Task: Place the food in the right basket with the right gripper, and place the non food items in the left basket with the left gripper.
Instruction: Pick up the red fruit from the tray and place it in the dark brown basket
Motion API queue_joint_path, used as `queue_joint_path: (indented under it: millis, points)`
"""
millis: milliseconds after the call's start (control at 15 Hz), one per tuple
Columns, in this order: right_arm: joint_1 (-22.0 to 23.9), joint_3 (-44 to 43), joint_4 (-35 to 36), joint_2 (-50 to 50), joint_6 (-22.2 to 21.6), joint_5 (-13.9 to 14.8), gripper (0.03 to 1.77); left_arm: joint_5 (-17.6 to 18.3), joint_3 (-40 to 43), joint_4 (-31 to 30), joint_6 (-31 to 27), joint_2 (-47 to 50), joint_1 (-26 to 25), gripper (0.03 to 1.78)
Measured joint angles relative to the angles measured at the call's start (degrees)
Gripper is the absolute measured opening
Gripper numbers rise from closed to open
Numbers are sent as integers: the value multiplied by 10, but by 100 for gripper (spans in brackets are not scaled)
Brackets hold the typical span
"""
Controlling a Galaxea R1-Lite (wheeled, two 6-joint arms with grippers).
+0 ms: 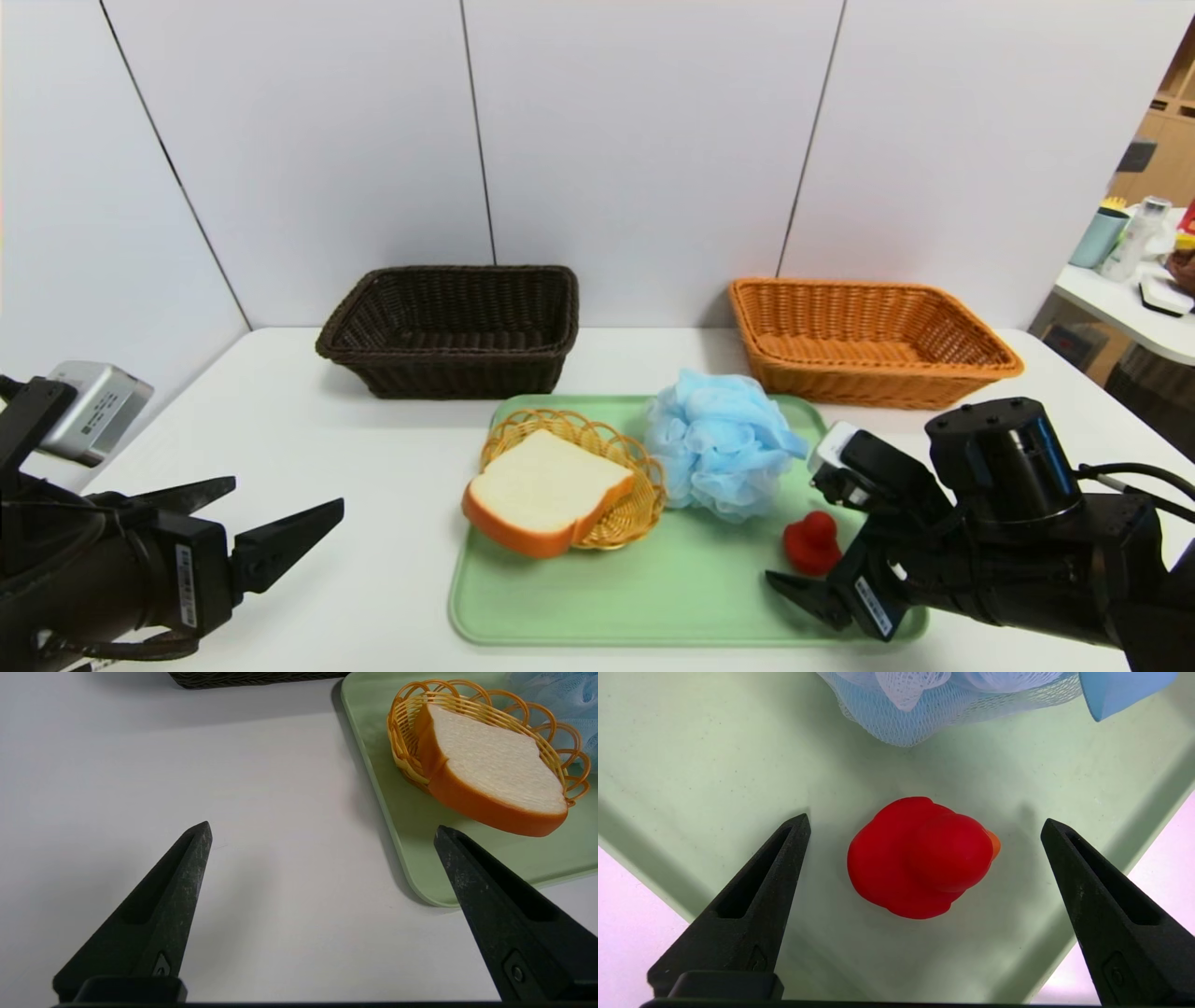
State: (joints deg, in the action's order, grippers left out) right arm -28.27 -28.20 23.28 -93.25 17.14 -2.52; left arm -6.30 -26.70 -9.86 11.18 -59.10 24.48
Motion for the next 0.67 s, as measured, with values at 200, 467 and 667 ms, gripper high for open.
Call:
queue_joint_path:
  millis: [200,467,667]
  points:
    - [0,-4,-1,-1,0,0,136,0,1,0,0,1,0,169]
    - [0,-5,-1,-2,2,0,87,0,2,0,0,1,0,169]
    - [0,-5,0,-1,2,0,68,0,2,0,0,1,0,169]
